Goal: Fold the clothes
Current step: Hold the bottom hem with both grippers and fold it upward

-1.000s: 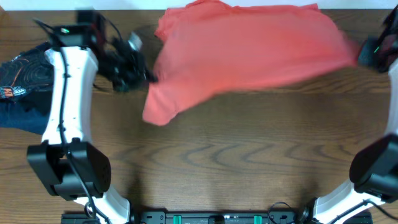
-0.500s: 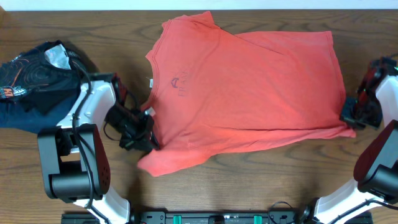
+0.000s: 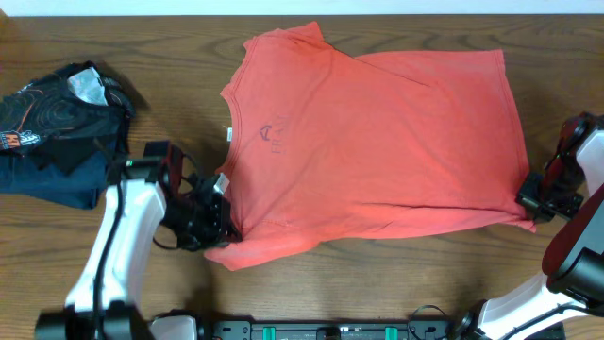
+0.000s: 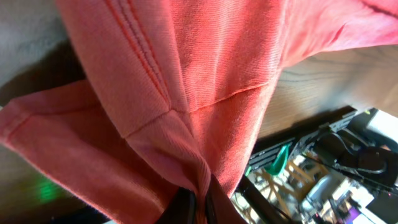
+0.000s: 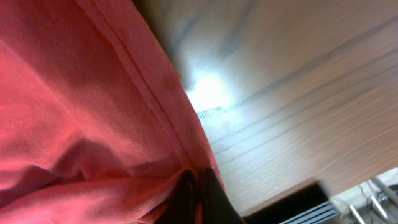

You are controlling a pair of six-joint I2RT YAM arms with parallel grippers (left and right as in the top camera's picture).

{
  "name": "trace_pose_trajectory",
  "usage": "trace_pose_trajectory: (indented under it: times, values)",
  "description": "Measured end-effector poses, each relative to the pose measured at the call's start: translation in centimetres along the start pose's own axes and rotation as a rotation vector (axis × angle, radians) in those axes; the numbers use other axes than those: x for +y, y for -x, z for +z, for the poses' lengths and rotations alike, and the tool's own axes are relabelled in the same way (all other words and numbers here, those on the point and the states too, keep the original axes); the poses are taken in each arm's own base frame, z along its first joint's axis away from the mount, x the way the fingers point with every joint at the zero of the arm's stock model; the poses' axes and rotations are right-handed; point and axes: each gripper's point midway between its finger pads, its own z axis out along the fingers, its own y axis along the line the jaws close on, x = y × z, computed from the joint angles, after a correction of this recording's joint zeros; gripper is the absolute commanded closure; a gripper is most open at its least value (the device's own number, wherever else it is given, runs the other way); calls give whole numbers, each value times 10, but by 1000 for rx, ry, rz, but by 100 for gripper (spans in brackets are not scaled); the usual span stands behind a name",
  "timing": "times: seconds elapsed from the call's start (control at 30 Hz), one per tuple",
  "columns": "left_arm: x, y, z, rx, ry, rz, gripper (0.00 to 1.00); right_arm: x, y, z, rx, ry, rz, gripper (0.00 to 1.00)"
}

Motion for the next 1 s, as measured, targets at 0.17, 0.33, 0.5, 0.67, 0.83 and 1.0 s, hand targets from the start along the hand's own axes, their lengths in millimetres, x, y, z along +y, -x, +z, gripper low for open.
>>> trace_pose_trajectory:
  times: [0.17,0.33,0.5,0.67,0.83,1.0]
  values:
    - [-1,-17,-2,-59,-1,-25,94,2,-15,17,50,12,12,99]
    - [-7,-4,-11,-185,-12,-10,94,6,-6,15,1,38,30,99]
    - [-15,34,-22,-344,-31,47,94,12,20,-1,-147,91,54,99]
    - [-21,75,-31,-471,-58,75,94,23,58,-14,-310,157,73,99]
    - [-18,107,-27,-514,-78,51,94,39,85,-28,-425,254,59,99]
    - [-11,137,-17,-534,-95,14,94,52,101,-40,-498,330,43,99]
